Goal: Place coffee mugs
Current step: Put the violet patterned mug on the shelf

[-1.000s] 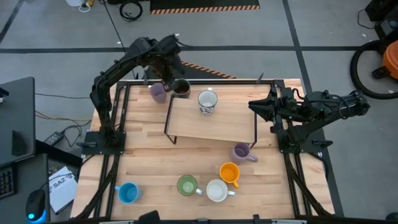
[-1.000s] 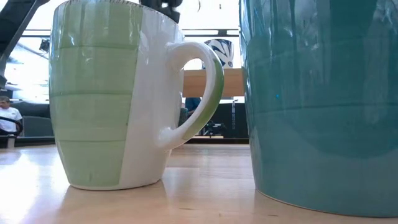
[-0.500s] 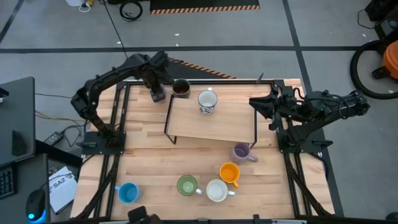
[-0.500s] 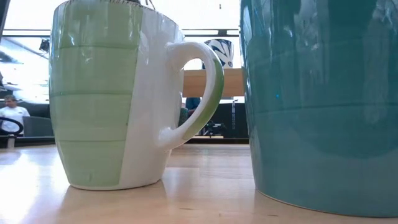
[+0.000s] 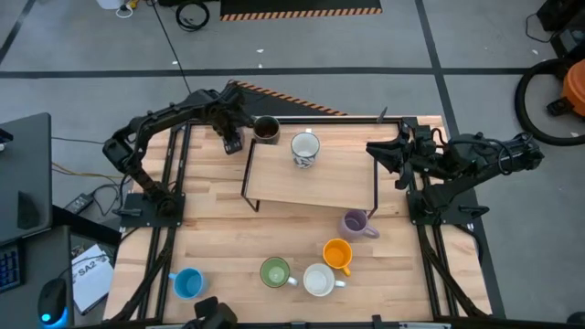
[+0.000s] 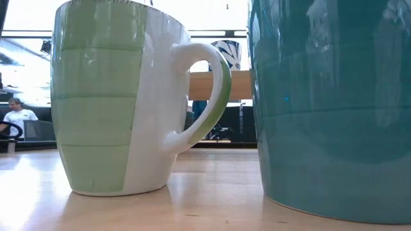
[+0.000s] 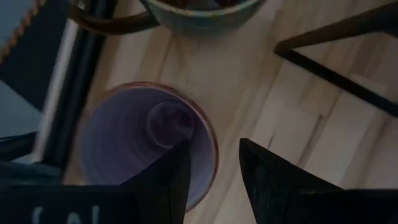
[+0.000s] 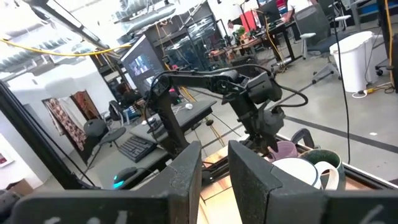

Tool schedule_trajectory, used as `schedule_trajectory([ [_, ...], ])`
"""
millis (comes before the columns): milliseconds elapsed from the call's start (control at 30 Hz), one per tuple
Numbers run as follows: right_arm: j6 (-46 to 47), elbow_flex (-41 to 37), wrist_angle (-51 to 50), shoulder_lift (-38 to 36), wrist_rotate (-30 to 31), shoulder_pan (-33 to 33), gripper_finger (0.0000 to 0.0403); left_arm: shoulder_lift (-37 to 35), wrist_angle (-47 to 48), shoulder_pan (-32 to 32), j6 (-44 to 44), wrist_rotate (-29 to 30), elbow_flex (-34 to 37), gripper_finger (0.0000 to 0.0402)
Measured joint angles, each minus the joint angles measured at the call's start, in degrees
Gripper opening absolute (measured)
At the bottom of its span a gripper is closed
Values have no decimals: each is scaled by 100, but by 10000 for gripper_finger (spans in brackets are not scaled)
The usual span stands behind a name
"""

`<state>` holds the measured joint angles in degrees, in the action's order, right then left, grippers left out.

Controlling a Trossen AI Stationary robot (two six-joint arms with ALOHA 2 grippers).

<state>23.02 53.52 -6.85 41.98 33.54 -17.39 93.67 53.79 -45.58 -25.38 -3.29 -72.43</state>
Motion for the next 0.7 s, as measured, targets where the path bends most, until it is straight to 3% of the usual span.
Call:
schedule_trajectory([
  [300, 127, 0, -1, 0, 16, 0, 86, 0, -543, -70, 142, 96, 617, 141],
  [700, 150, 0, 44, 0, 96, 0, 86, 4, -1393, 54, 1122, 362, 1023, 138],
])
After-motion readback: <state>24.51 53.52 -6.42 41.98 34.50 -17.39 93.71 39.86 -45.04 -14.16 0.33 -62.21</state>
